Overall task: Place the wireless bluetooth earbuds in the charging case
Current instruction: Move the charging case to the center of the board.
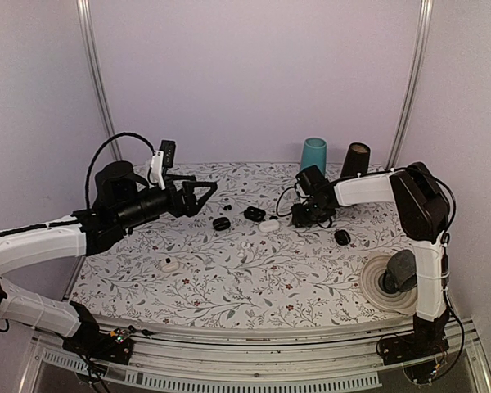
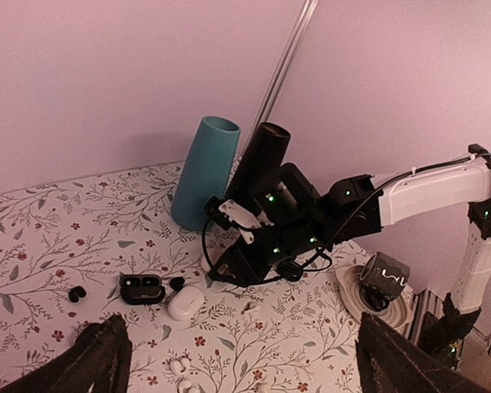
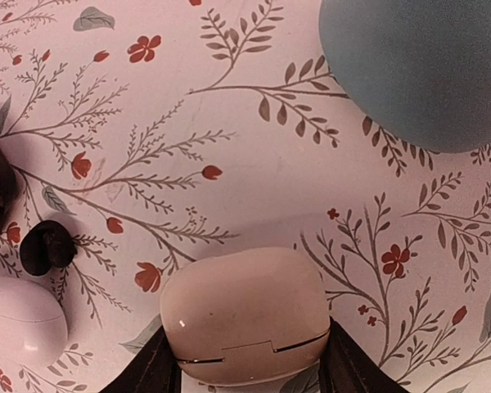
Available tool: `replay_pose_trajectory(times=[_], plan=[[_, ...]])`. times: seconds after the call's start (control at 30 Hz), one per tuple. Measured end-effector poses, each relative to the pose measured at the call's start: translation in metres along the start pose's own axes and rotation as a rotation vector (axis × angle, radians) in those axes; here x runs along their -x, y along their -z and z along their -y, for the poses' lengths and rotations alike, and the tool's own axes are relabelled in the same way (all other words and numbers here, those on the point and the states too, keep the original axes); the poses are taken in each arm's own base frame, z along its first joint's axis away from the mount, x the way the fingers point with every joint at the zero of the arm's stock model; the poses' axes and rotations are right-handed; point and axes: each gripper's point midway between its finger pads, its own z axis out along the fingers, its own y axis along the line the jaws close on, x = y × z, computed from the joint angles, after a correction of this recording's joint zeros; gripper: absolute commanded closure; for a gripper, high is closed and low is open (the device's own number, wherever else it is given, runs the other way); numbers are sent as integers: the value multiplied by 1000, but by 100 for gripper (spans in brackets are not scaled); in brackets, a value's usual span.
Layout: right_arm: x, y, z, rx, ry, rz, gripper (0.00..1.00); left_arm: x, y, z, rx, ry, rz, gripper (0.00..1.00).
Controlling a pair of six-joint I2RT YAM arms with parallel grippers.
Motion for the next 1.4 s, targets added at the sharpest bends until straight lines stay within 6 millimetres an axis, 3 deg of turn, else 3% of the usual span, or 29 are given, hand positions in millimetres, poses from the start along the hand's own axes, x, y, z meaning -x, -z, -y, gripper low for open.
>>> replay_pose_trajectory(times=[0.3,0.47,0.7,0.9,1.07,1.23,1.4], plan=[[-15,21,-3,51,-7,-16,63,-5,1,1,-18,-6,1,4],[-16,49,-8,115,-18,2,63,-3,-2,6,-48,-31,14,7],[-16,88,-25,254,-17,42,63,-18,-9,7,-68,-78,-10,11],[-42,108,-41,357,-2,21,63,-27,-14,12,-83,-110,-28,11],[-74,114,-70,407,51,-20,62,-27,-15,11,-78,-115,-28,11],[-106,117,-97,431,97,-74,46,-27,-15,10,-73,-115,-27,10],[-119,114,-104,418,94,-93,20,-27,-15,10,-73,-115,-27,10]])
